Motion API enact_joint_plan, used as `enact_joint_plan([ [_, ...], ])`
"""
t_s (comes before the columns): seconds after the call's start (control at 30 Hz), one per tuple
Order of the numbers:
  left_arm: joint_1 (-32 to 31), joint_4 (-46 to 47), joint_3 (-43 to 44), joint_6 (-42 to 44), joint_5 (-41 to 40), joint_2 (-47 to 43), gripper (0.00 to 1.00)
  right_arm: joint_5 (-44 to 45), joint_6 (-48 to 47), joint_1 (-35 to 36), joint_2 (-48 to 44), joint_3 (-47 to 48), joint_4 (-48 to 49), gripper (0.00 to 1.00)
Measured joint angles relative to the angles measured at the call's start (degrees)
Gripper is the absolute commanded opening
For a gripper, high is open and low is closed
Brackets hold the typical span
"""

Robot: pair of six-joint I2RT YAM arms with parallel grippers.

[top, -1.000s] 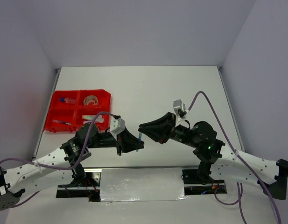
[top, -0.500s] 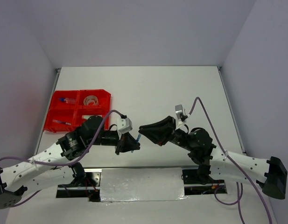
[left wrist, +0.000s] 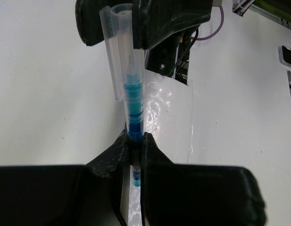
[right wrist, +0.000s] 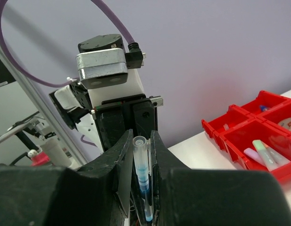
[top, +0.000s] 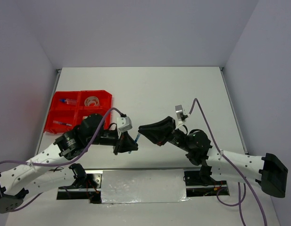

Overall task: Sort the stationery into containers
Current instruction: Close the pen cap on the pen, then place the pen in the storage box.

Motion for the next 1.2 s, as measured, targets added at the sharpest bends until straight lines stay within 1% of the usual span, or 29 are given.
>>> enact_joint_plan([
  [0.03, 0.0, 0.0, 0.0, 0.0, -0.1, 0.0, 0.00, 0.1, -0.1, 0.0, -0.6, 0.4, -1.0, 0.02],
  [0.07, 0.0, 0.0, 0.0, 0.0, -0.2, 0.0, 0.00, 0.3, -0.3, 0.0, -1.8, 0.8, -3.0, 0.14],
  [0.13, 0.0, 2.6, -0.7, -0.2, -0.4, 0.0, 0.00, 1.1, -1.2, 0.0, -5.3, 2.4, -9.5, 0.17],
  [0.17, -0.2, 5.6, -1.9, -0.4, -0.5, -0.1, 0.00, 1.9, -1.8, 0.0, -7.3, 3.7, -13.5, 0.27],
  [0.23, -0.3, 13.6, -5.7, -1.7, -0.7, -0.4, 0.00, 3.6, -3.3, 0.2, -10.5, 6.9, -23.1, 0.27],
  [0.27, -0.4, 18.0, -8.1, -2.4, -0.8, -0.5, 0.00, 4.7, -3.9, 0.4, -11.3, 8.7, -27.7, 0.30],
  [0.3, -0.4, 21.6, -10.3, -3.4, -0.9, -0.7, 0.00, 5.7, -4.5, 0.6, -11.7, 10.2, -31.8, 0.32],
  [0.4, -0.6, 30.6, -16.4, -6.1, -3.1, -1.5, 0.00, 8.7, -5.7, 1.1, -11.0, 15.5, -42.5, 0.32],
  [0.43, -0.8, 32.2, -17.7, -6.6, -3.8, -1.9, 0.00, 9.4, -6.2, 1.1, -10.0, 17.2, -45.1, 0.37],
  [0.47, -1.2, 33.7, -18.9, -7.4, -4.7, -2.2, 0.00, 9.9, -6.6, 1.1, -9.0, 19.0, -47.2, 0.48],
  [0.53, -2.3, 35.7, -20.4, -8.0, -5.5, -2.7, 0.00, 11.1, -7.5, 1.1, -7.2, 22.0, -49.9, 0.60],
  [0.57, -2.8, 36.5, -21.0, -8.2, -5.9, -2.8, 0.00, 11.8, -8.0, 1.1, -6.4, 23.5, -50.8, 0.68],
  [0.63, -3.6, 38.1, -22.3, -9.4, -6.9, -3.1, 0.00, 13.2, -8.7, 1.1, -5.3, 26.1, -52.4, 0.79],
  [0.7, -3.8, 38.8, -23.4, -10.9, -9.5, -3.3, 0.00, 14.9, -9.4, 0.9, -4.9, 28.5, -53.5, 0.81],
  [0.77, -3.8, 37.9, -23.6, -12.7, -13.6, -3.2, 0.00, 18.0, -9.7, 0.9, -5.5, 30.8, -55.3, 0.83],
  [0.83, -3.8, 35.1, -22.8, -15.5, -20.1, -3.0, 0.00, 22.4, -9.8, 0.9, -7.3, 32.3, -57.0, 0.84],
  [0.87, -3.8, 32.7, -21.6, -17.1, -23.7, -2.4, 0.00, 24.2, -9.7, 0.9, -8.6, 32.5, -57.9, 0.84],
  [0.97, -2.6, 21.0, -13.2, -23.5, -37.3, 1.9, 0.00, 29.0, -9.6, 0.9, -13.4, 32.3, -60.4, 0.85],
  [1.03, 1.6, 11.9, -5.6, -29.6, -44.2, 6.2, 0.00, 30.7, -9.4, 0.9, -16.2, 31.7, -61.2, 0.85],
  [1.07, 5.1, 7.4, -1.7, -33.0, -46.6, 8.4, 0.00, 31.6, -9.2, 0.9, -17.7, 31.3, -61.7, 0.85],
  [1.13, 13.7, 0.2, 4.6, -38.7, -50.1, 12.5, 0.00, 32.3, -8.8, 0.8, -19.5, 30.8, -62.4, 0.85],
  [1.2, 22.3, -6.8, 8.9, -43.3, -53.1, 15.9, 0.00, 32.8, -8.5, 0.7, -20.2, 30.1, -63.3, 0.85],
])
